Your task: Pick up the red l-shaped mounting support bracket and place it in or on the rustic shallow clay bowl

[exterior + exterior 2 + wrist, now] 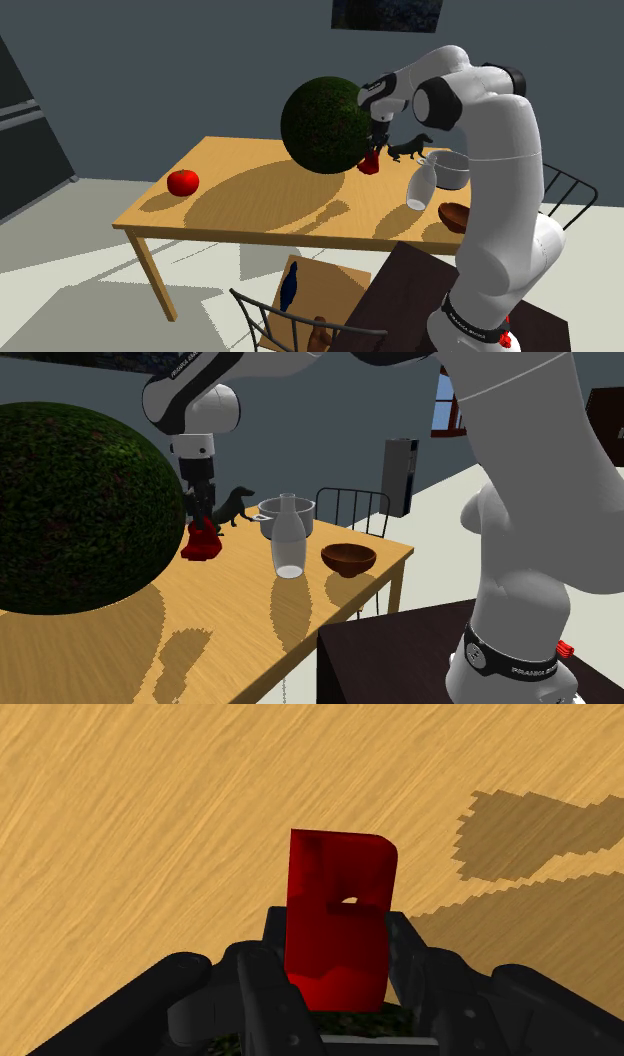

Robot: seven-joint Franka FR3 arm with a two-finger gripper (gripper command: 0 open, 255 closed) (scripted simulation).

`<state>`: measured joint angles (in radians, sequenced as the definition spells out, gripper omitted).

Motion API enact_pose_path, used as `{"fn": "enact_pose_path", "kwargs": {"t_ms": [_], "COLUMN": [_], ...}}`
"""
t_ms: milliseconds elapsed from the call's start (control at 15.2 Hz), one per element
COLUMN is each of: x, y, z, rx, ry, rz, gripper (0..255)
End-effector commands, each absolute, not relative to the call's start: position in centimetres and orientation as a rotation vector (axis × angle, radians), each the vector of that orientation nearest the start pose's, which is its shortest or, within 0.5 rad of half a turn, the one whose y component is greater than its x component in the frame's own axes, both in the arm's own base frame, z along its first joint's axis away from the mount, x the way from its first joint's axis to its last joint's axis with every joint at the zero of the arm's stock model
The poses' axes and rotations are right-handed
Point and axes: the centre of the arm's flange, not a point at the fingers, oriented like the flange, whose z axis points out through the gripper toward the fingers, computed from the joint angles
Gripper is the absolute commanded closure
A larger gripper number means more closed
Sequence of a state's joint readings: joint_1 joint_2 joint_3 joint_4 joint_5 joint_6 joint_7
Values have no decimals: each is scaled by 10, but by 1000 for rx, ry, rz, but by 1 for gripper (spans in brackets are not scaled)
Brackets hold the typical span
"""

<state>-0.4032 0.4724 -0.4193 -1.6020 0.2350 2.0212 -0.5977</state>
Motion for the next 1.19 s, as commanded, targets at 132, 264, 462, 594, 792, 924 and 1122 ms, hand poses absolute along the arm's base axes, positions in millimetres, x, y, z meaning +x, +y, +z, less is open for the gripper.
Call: {"fn": "enact_pose_path", "kwargs": {"t_ms": [132,264,462,594,792,924,1122], "x": [495,495,456,429,390,364,324], "y": [-461,-461,-461,-462,-463,-464,-465], "z": [395,402,406,409,413,415,419], "rx": [-3086,-3086,-3086,-3086,-3086,-3086,-3086], "ry": [448,448,448,448,448,448,448], "rz": [-15,-15,-15,-15,-15,-15,-15], "gripper": [255,255,255,255,255,255,255]}}
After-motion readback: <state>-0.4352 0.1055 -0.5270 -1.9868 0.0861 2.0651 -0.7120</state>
